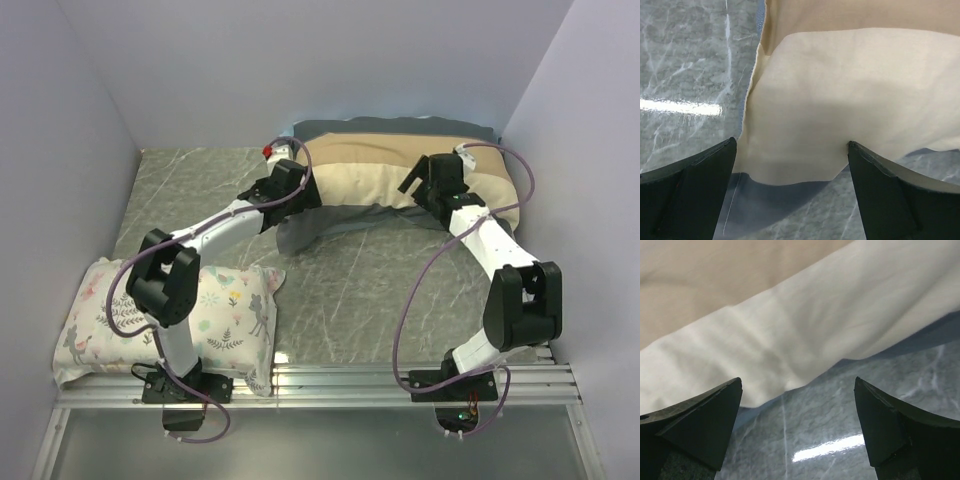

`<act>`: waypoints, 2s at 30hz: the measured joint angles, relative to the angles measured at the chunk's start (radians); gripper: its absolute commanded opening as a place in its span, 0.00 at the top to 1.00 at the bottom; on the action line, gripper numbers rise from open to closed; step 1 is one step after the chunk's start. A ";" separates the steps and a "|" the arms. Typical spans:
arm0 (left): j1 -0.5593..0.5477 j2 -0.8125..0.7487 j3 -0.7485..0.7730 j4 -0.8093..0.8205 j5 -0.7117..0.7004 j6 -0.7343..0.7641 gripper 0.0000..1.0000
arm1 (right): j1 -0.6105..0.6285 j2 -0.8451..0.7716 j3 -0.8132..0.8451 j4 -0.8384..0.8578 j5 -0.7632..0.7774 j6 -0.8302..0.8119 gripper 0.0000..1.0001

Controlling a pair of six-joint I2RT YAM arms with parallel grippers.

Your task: Remove the pillowcase from the pillow

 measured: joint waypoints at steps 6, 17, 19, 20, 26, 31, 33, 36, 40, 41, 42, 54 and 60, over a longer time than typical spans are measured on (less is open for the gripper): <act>0.037 0.055 0.029 0.008 0.060 0.028 0.01 | -0.024 0.001 -0.031 0.029 0.046 0.026 0.00; 0.053 0.147 0.079 0.018 0.120 0.030 0.53 | -0.028 0.158 -0.144 0.301 0.071 0.035 0.26; 0.053 0.151 0.090 0.015 0.123 0.033 0.75 | -0.027 0.164 -0.149 0.342 0.061 0.023 0.75; 0.052 0.150 0.093 0.013 0.123 0.039 0.96 | -0.025 0.161 -0.149 0.361 0.052 0.024 0.92; 0.052 0.115 0.107 -0.009 0.116 0.051 1.00 | -0.019 0.118 -0.129 0.352 0.045 0.005 1.00; 0.050 -0.030 0.107 -0.068 0.116 0.051 0.99 | -0.008 -0.058 -0.127 0.229 0.027 -0.018 1.00; 0.044 -0.109 0.107 -0.096 0.115 0.055 1.00 | 0.005 -0.163 -0.114 0.162 0.021 -0.029 1.00; 0.021 -0.240 0.126 -0.145 0.101 0.065 1.00 | 0.024 -0.319 -0.061 0.049 0.005 -0.050 1.00; -0.002 -0.320 0.224 -0.186 0.090 0.072 0.92 | 0.033 -0.406 0.106 -0.106 -0.008 -0.086 1.00; -0.002 -0.321 0.255 -0.192 0.087 0.072 0.90 | 0.034 -0.399 0.149 -0.129 -0.016 -0.093 1.00; 0.002 -0.314 0.288 -0.197 0.085 0.071 0.85 | 0.034 -0.385 0.191 -0.145 -0.027 -0.101 1.00; 0.182 0.108 0.397 -0.209 0.198 0.080 0.14 | 0.013 0.427 0.459 -0.075 -0.193 -0.101 1.00; 0.177 0.068 0.444 -0.219 0.257 0.129 0.06 | 0.008 0.502 0.502 -0.052 -0.261 -0.066 0.86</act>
